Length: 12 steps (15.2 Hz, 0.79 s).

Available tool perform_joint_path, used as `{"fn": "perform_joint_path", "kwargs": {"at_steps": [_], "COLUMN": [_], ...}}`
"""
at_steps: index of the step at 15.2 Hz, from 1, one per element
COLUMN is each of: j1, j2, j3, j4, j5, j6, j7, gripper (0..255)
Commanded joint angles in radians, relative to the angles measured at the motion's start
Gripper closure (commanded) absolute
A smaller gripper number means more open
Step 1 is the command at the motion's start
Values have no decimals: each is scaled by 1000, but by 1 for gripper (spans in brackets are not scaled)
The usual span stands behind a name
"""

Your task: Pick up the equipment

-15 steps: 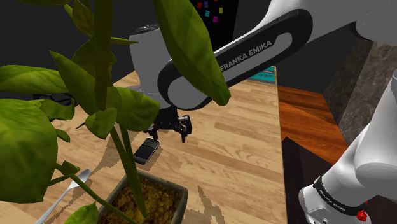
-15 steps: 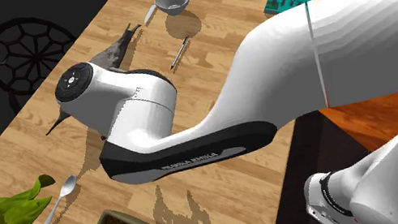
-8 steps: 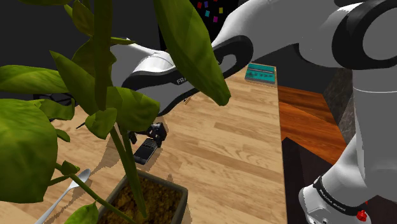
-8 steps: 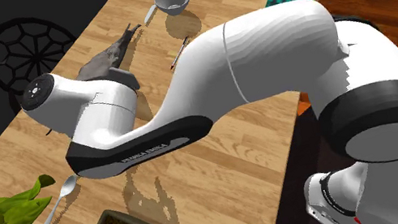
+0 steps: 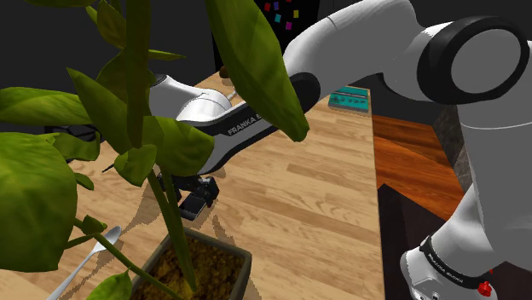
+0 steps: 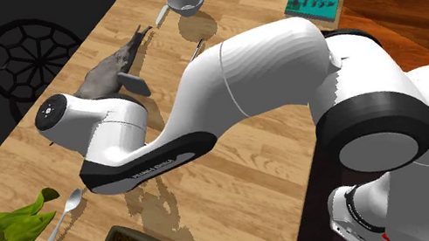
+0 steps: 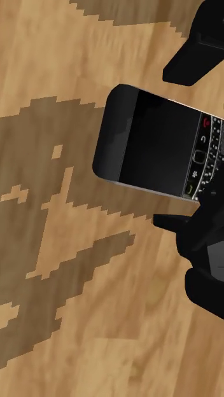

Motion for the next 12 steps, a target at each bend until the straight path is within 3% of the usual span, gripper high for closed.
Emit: {"fn": "perform_joint_path", "kwargs": {"at_steps": [1, 2, 12], "j1": [2, 2, 0], "j2": [3, 4, -3], "j3": [-1, -1, 1], "j4": [-4, -2, 0], "j5": [-2, -3, 1], "j6": [7, 6, -2], "j7": [3, 2, 1], "gripper": [0, 255, 255]}}
